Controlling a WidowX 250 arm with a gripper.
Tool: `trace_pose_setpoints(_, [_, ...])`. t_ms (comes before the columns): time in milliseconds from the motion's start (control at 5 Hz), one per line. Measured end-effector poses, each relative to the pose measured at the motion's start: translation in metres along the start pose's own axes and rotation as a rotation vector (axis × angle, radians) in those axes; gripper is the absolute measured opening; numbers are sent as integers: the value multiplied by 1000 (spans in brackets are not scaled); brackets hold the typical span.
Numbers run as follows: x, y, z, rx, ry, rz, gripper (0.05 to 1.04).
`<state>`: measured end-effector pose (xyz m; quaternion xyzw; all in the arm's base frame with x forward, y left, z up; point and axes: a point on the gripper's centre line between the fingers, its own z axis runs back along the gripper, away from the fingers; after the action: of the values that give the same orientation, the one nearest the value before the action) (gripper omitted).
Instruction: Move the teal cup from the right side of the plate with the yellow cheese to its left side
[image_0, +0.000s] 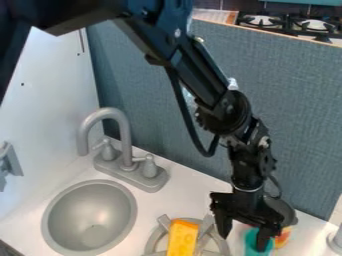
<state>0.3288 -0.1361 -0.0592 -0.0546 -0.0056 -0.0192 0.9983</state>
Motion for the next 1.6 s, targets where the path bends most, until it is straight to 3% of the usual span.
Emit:
trace_pose_setpoints(200, [8, 2, -1, -17, -42, 51, 1001])
trace_pose_setpoints(400, [5, 5, -9, -15, -23, 76, 961])
trace_pose_setpoints(800, [5, 12, -19, -26, 28, 103, 376])
trace_pose_setpoints(1000, [5, 10, -19, -30, 42, 111, 176])
trace_pose_setpoints(1200, [-3, 11, -19, -34, 48, 128, 113])
trace_pose_setpoints(1400, [-20, 4, 7, -30, 21, 116, 104])
trace_pose_setpoints(1600, [-51, 16, 45, -4, 24, 156, 104])
